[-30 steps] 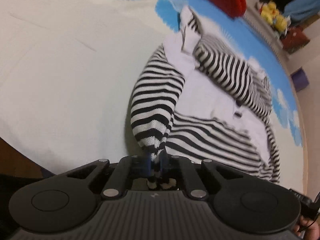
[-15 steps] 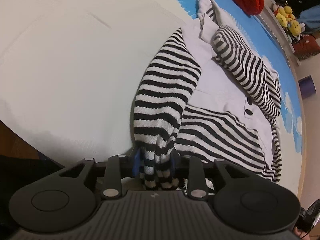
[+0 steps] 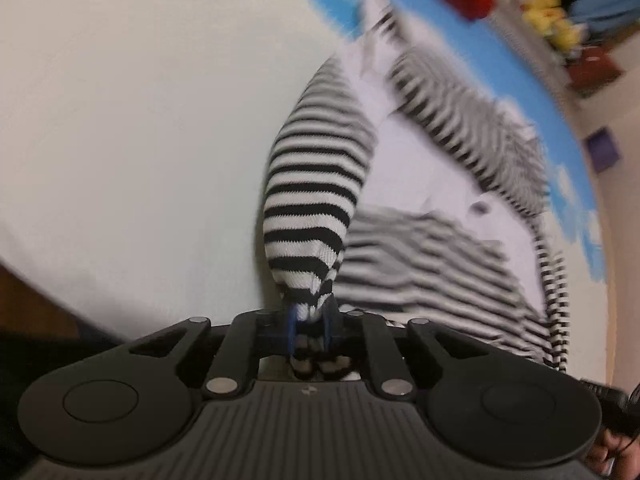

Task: Fold small clothes
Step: 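Grasp a striped sleeve with the left gripper while the right gripper grasps beside it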

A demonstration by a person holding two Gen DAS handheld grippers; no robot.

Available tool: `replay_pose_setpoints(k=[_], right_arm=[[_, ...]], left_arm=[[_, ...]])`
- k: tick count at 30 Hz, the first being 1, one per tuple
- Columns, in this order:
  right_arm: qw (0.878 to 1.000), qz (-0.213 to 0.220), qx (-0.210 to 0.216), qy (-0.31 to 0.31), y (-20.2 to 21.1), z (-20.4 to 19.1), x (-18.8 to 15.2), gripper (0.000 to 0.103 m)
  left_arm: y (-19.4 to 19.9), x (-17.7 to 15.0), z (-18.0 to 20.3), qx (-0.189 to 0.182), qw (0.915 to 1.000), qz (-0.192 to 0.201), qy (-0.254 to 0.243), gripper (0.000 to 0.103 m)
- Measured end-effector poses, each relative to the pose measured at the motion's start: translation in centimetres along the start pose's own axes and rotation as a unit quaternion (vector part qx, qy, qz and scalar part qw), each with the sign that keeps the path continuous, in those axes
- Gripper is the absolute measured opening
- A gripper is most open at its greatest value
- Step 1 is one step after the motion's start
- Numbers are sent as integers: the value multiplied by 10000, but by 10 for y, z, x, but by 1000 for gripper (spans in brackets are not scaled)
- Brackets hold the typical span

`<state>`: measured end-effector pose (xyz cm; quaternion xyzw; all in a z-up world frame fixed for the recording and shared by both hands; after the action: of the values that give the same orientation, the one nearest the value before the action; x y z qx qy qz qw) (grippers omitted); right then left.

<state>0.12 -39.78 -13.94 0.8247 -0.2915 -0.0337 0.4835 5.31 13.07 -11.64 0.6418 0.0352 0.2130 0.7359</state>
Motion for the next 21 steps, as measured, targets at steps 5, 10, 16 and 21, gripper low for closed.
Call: replay_pose_setpoints(k=[5, 10, 16, 21], right_arm=[[9998, -121, -92, 117, -7, -2, -3, 24], [9996, -157, -138, 207, -10, -4, -2, 24], [9992, -158, -161, 334, -11, -6, -3, 25], [9994, -77, -60, 333, -7, -7, -3, 13]], left_arm=[[-4, 3, -6, -23, 9995, -195, 230, 37], [-8, 1, -8, 8, 9994, -275, 215, 41], [-8, 1, -6, -8, 9997, -226, 32, 30], [3, 0, 4, -47, 9995, 29, -321, 7]])
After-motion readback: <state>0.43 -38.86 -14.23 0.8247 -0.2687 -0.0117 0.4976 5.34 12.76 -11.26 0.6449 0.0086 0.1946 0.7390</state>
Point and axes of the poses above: each gripper's, at about its wrist camera, not at the fingertips, and y roughly against the way its jaws point, z to its right, x to its top, the point moved 4 cm from there along -y, roughly the way its jaws point, and after that the axes turned 12 degrees about x, right-handed, at the moved point
